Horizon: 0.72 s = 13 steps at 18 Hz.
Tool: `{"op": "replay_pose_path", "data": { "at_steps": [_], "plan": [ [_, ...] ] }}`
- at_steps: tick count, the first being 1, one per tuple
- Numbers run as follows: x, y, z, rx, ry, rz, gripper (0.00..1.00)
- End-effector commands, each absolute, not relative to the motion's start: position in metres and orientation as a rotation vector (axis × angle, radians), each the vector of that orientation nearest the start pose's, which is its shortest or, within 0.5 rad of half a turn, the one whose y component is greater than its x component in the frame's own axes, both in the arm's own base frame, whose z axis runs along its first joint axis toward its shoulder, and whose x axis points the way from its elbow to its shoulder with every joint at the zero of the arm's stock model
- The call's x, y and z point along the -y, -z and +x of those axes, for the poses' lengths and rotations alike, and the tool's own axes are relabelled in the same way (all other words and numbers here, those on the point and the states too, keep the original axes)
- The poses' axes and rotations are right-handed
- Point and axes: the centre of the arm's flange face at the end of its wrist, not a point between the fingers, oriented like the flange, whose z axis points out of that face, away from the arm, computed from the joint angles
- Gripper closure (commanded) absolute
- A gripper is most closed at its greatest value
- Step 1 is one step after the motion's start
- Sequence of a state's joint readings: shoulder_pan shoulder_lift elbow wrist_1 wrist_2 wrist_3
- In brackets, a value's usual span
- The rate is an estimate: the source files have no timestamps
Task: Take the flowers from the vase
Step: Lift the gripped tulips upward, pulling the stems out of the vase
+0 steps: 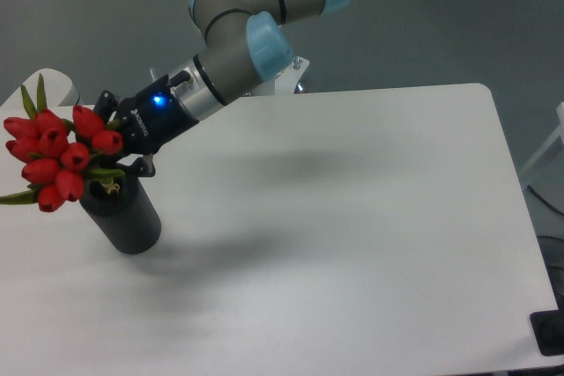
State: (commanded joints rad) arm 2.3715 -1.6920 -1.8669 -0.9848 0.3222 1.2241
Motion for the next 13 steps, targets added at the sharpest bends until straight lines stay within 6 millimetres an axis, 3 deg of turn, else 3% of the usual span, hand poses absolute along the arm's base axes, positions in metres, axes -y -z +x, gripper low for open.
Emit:
{"op": "replay_pose_path", "data": {
  "at_steps": [6, 13],
  "plan": [
    [-0.512, -0.432, -0.219, -0.451, 0.611, -1.844, 1.0],
    [-0.515, -0.464, -0.234, -0.376, 0.624, -1.85, 1.0]
  ]
}}
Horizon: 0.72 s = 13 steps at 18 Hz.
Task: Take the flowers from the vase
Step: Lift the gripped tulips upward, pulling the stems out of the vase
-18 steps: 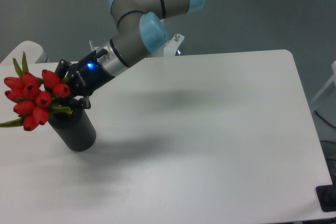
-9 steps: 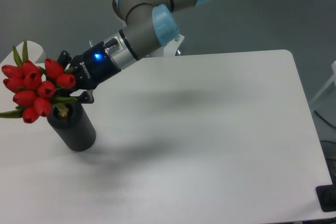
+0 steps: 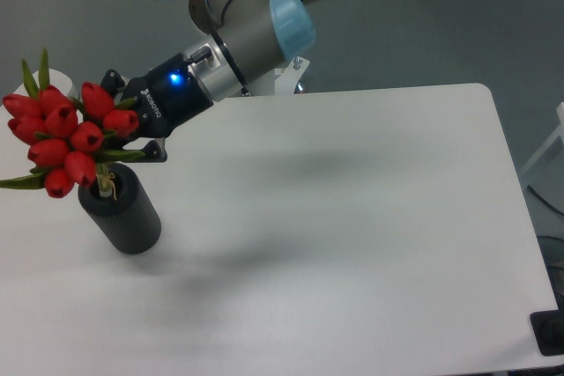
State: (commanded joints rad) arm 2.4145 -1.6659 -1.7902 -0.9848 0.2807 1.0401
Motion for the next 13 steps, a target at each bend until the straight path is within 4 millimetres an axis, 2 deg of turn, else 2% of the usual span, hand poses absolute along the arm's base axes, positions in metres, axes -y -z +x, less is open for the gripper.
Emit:
{"op": "replay_pose_path", "data": {
  "at_steps": [4, 6, 9, 13],
  "plan": [
    [-0.514, -0.481, -0.241, -0.329, 0.636, -1.85, 1.0],
    [-0.51, -0.492, -0.254, -0.275, 0.646, -1.848, 1.0],
    [-0.509, -0.505, -0.262, -0.243, 0.653, -1.84, 1.0],
    [-0.504, -0.512, -0.273, -0.228, 0.629, -1.838, 1.0]
  ]
}}
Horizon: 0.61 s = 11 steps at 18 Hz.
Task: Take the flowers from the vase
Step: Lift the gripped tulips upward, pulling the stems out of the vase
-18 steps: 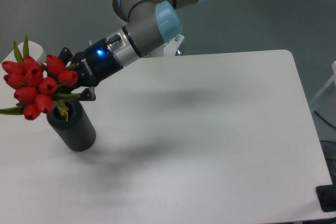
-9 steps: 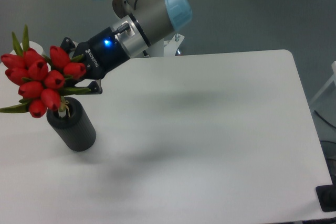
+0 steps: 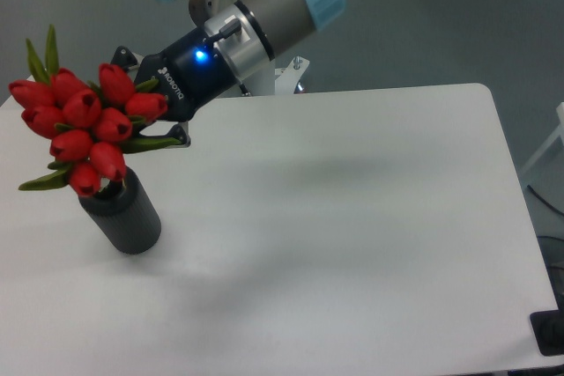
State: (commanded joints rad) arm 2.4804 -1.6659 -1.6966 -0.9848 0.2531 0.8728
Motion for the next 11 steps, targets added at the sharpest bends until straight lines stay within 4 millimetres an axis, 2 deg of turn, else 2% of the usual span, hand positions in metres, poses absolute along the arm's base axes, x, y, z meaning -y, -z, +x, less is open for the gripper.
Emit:
{"op": "replay_pose_path", "data": {
  "at_steps": [2, 6, 9, 11],
  "plan": [
    [-0.501, -0.513, -0.282, -0.226, 0.61, -1.837, 1.0],
    [-0.512, -0.515, -0.305, -0.228, 0.552, -1.873, 1.0],
    [-0.514, -0.519, -0.327, -0.214, 0.446, -1.965, 1.0],
    [-0.514, -0.508, -0.348, -0.18, 0.363, -2.062, 1.0]
  ]
}}
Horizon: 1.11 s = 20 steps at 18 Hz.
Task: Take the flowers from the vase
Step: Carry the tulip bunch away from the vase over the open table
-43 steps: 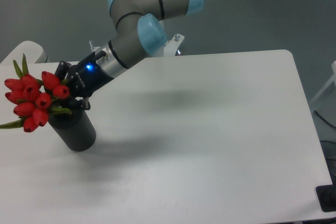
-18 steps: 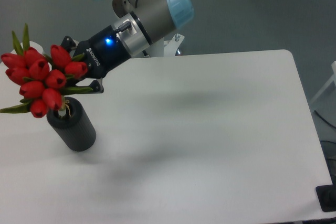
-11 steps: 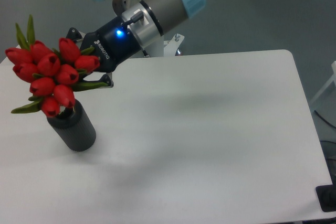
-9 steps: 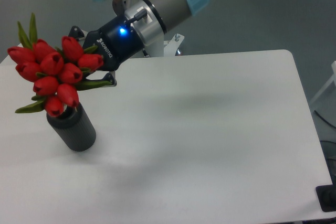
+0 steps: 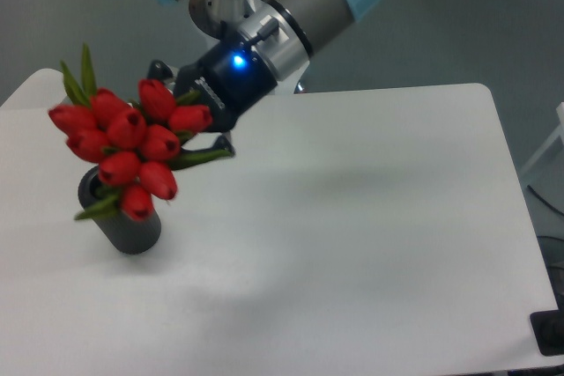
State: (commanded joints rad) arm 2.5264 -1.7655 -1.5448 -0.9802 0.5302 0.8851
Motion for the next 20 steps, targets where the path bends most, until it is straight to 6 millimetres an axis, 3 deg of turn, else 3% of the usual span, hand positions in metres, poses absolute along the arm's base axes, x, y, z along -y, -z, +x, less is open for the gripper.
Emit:
{"op": "replay_pose_path", "data": {
  "at_steps": [3, 6, 9, 15, 20],
  "plan": [
    [-0.5, -0.497, -0.373, -0.138, 0.277, -2.139, 1.0],
    [-0.495, -0.49, -0.386, -0.167, 0.21, -2.182, 1.0],
    [-0.49, -0.476, -0.392, -0.216, 0.099, -2.292, 0.96],
    [-0.486, -0.452, -0.402, -0.311, -0.047, -2.456, 1.0],
    [-0.477, -0.418, -0.408, -0.465, -0.112, -2.569, 1.0]
  ]
}}
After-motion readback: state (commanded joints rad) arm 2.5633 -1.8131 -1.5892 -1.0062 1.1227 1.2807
